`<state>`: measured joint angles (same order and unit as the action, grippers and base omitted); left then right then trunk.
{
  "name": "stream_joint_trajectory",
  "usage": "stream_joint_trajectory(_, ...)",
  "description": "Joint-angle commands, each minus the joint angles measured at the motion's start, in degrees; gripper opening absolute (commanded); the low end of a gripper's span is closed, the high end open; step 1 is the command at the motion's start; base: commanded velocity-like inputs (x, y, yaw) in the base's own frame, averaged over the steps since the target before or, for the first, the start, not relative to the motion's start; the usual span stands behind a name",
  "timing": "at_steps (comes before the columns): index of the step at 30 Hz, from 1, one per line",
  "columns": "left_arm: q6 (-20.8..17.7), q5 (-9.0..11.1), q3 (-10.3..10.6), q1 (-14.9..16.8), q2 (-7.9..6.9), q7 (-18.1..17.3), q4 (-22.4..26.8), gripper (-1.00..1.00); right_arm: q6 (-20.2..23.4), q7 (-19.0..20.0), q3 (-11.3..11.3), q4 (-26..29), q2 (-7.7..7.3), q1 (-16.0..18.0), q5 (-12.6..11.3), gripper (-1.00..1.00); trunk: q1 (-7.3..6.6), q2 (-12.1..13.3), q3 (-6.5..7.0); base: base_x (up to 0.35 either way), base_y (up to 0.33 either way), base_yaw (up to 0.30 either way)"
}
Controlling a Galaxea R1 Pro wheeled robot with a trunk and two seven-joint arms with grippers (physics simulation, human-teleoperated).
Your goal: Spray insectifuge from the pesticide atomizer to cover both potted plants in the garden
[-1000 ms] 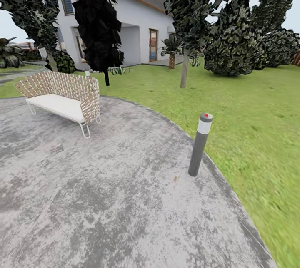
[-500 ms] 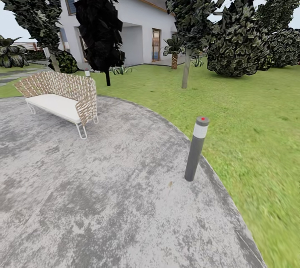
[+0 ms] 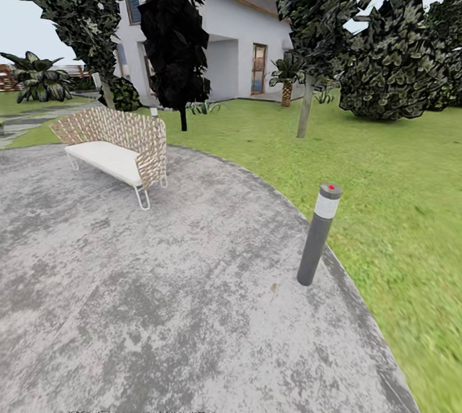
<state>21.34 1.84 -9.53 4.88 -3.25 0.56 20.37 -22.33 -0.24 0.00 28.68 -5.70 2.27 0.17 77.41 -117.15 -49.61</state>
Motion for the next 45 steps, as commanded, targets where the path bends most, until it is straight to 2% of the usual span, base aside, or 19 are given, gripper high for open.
stream_joint_trajectory(1,0.19,0.18,0.04,0.05,0.0,0.06,-0.07,1.0,-0.17,-0.02,-0.03,-0.05,-0.01,0.01,-0.02,1.0,-0.01,-0.02,-0.08,0.0,0.0,0.276)
stream_joint_trajectory(11,0.28,0.26,-0.13,-0.03,0.0,0.06,-0.07,1.0,-0.16,-0.03,-0.17,-0.15,-0.01,0.01,0.0,1.0,-0.01,-0.02,-0.43,0.0,0.0,0.274)
stream_joint_trajectory(18,0.51,0.27,-1.91,-0.04,0.0,0.06,-0.07,1.0,-0.17,-0.03,-0.13,-0.19,-0.01,0.01,0.07,1.0,-0.01,-0.02,-0.59,0.0,0.0,0.272)
stream_joint_trajectory(22,4.18,0.2,-2.69,-0.04,0.0,0.06,-0.14,1.0,-0.17,-0.03,-0.09,-0.27,-0.01,0.01,0.16,1.0,-0.01,-0.02,-0.67,0.0,0.0,0.272)
stream_joint_trajectory(31,4.85,0.1,-2.77,-0.04,0.08,0.06,-0.16,1.0,-0.17,-0.03,-0.09,-0.29,-0.01,0.01,0.19,1.0,-0.01,-0.02,-0.85,0.0,0.0,0.264)
stream_joint_trajectory(45,4.85,0.1,-2.77,-0.03,0.09,0.06,-0.16,1.0,-0.35,0.25,0.16,-0.25,-0.39,0.01,0.47,1.0,-0.01,-0.02,-0.88,0.0,0.0,0.026)
